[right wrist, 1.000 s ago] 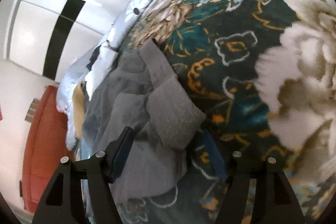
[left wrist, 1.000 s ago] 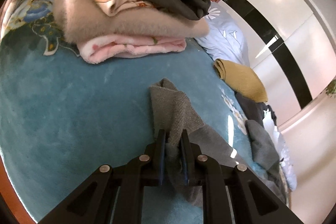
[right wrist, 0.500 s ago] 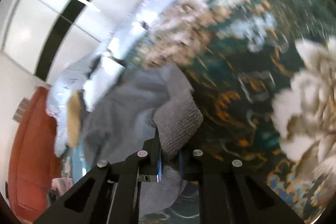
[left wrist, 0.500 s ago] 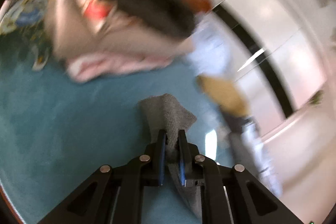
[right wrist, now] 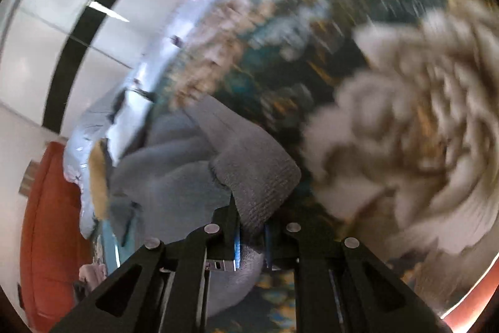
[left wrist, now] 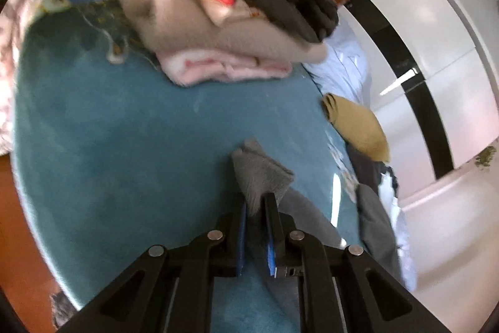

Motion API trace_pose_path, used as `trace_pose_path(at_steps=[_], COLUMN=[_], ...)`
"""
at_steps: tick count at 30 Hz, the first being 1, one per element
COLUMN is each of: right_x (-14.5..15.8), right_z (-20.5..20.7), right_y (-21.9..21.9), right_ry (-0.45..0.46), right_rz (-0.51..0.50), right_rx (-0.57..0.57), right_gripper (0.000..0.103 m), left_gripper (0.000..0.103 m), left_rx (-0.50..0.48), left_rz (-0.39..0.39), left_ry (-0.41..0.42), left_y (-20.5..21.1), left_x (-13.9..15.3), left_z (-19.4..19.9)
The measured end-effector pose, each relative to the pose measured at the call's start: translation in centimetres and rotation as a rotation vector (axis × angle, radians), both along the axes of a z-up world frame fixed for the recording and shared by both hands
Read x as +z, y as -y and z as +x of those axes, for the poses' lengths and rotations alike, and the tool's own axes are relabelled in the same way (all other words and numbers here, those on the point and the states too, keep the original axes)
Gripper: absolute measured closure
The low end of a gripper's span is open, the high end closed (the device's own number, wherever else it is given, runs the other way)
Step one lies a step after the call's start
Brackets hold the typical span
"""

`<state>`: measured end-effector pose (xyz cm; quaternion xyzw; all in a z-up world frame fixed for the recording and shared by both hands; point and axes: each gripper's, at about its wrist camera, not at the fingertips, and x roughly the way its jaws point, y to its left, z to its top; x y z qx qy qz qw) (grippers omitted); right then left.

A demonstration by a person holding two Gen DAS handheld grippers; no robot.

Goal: Fold clothes

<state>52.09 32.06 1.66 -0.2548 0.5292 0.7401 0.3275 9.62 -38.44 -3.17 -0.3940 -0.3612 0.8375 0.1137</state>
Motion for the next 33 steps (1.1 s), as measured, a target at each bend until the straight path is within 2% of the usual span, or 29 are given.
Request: trace_pose_path(at_steps=[3,5,7,14,18,22,25,26,28,31,33], right_x=[-1.3,-1.1,-0.8,-0.7,-0.5,0.3,0.0,-0.2,-0.9,-1.7,-1.7], right_z=[0.5,0.7,0.8,2.2,3.4,6.6,6.7,6.5,4.1,-0.6,-4.0], right_y=[-0.7,-1.2,-1.6,-2.1,-2.3,-4.0,-5.3,-5.7,-6.9,-8.7,-9.9], right_ry=[-0.037,-0.051,-0.064,-0.083,-0.097,-0.147,-0.166,-0.174,-0.196,-0.209,-0.223], right_rz=[-0.057,-0.068,-0.071,-0.056,-0.028,0.028,0.036,0.036,-0.001,-0.039,-0.051], right_rx=[-0.022,-0.015,-0.004,0.044,0.069,-0.057,-0.087,-0.089,-0.043,0.039,0.094], right_gripper=[0.089,0.083,0.083,0.058,0.053,0.052,0.052,0.052,0.052,0.052,0.052], left_gripper=[0.091,0.090,0.090,0.090,0.090,0.089,0.086,0.085,0.083,0.080,0.080], left_rx=[0.031,0.048,0.055,0.071,0.091,0.117,0.070,0.027,-0.064,-0.219,-0.304], left_rz=[0.000,-0.001,-0.015,-0.069,-0.093,-0.151,-0.153,-0.140,-0.113,-0.092,-0.127], left_ry=[0.001,0.003,0.002,-0.018,-0.038,-0.070,-0.110,-0.119,-0.139,-0.112,-0.085], left_y=[1.0,1.4,1.4,0.8,0.5,-0.5,-3.2,-4.8,-8.0,-13.6,-16.9], left_x=[0.1,-0.1,0.0,0.6,0.9,2.0,3.5,3.8,4.3,3.7,2.8], left_z=[0.1,0.3,0.3,0.3,0.5,1.1,1.9,2.0,2.4,3.0,3.6])
